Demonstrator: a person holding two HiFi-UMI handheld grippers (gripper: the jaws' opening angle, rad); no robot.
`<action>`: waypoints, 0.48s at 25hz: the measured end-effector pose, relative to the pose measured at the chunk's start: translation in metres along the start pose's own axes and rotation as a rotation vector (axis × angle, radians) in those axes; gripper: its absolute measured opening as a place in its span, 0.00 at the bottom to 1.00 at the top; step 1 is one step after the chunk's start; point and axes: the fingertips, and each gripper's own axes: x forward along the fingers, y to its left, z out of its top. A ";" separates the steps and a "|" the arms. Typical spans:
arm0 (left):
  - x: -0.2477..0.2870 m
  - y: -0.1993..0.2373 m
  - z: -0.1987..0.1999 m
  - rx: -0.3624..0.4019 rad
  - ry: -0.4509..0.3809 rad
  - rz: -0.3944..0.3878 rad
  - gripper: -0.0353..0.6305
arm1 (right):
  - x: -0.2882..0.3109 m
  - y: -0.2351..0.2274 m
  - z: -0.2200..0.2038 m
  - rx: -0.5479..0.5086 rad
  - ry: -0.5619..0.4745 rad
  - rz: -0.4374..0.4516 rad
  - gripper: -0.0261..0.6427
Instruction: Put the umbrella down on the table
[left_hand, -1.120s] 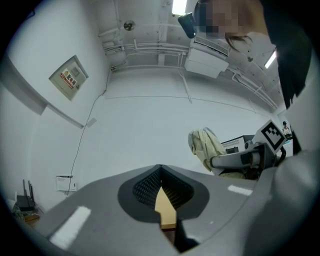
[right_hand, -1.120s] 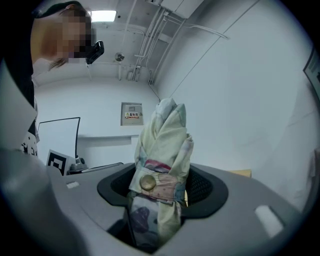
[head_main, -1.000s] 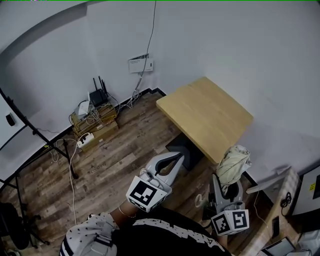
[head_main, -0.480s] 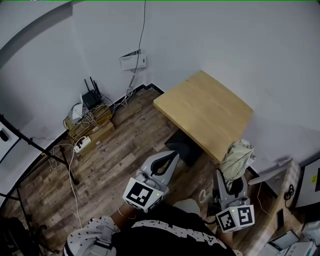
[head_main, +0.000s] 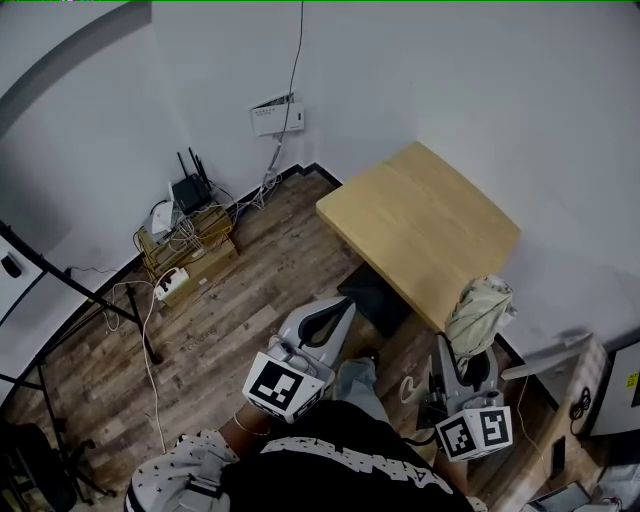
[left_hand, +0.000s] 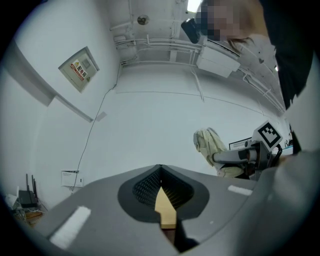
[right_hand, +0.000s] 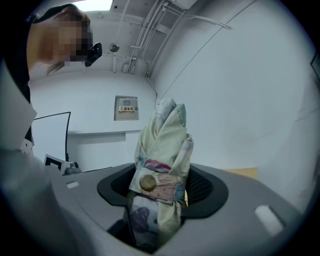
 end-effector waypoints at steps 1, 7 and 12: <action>0.003 0.001 0.002 0.010 -0.004 -0.004 0.05 | 0.004 -0.003 0.001 0.004 -0.001 0.002 0.47; 0.028 0.023 0.002 0.026 0.018 0.022 0.05 | 0.037 -0.020 0.004 0.003 0.001 0.006 0.47; 0.056 0.026 -0.003 0.030 0.013 0.001 0.05 | 0.054 -0.043 0.003 0.002 0.012 -0.002 0.47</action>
